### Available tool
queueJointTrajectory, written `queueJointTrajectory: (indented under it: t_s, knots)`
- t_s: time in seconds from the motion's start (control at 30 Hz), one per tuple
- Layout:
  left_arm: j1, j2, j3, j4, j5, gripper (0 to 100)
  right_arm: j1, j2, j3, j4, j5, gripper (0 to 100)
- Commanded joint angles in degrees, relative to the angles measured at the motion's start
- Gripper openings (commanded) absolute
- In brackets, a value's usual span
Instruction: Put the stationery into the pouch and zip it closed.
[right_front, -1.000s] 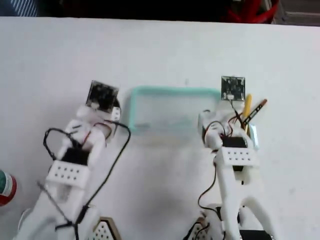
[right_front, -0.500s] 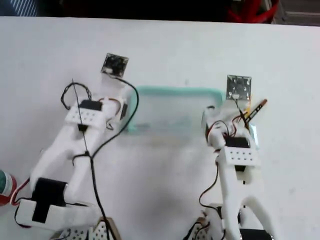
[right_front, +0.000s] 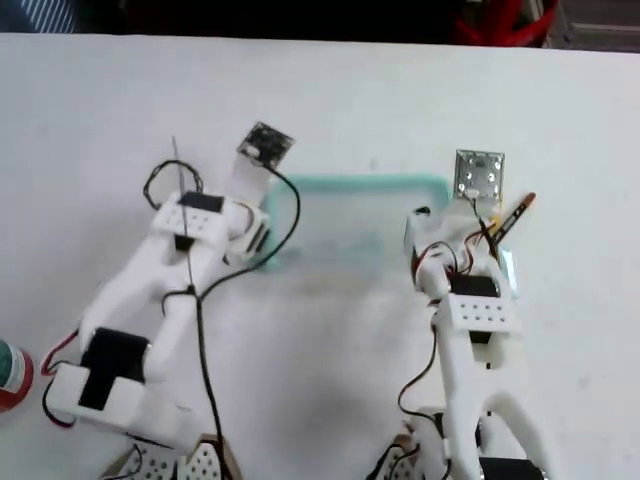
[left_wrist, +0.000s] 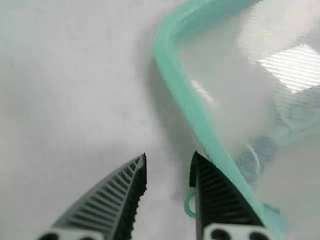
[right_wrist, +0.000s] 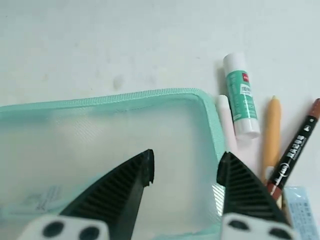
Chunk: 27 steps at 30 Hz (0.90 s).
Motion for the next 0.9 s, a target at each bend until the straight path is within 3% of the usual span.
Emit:
queueJointTrajectory:
  t_s: [0.0, 0.17, 0.47, 0.6, 0.87]
  knots:
    - [1.5, 3.5, -5.5, 0.9, 4.0, 16, 0.0, -0.1, -0.3, -1.3, 0.6, 21.6]
    - [2.8, 4.8, -9.6, 4.7, 8.3, 16, 0.0, -0.2, -0.3, -1.4, 0.6, 21.6]
    - [7.9, 4.0, -9.4, 6.1, 8.4, 16, 0.0, -0.3, -0.3, -1.4, 0.6, 21.6]
    - [9.5, -2.2, -7.6, 8.7, 8.4, 16, 0.0, -0.3, -0.3, -1.4, 0.6, 21.6]
    - [14.6, -21.6, 9.5, -0.9, 8.1, 20, 0.0, -0.4, -0.4, -1.4, 0.7, 21.6]
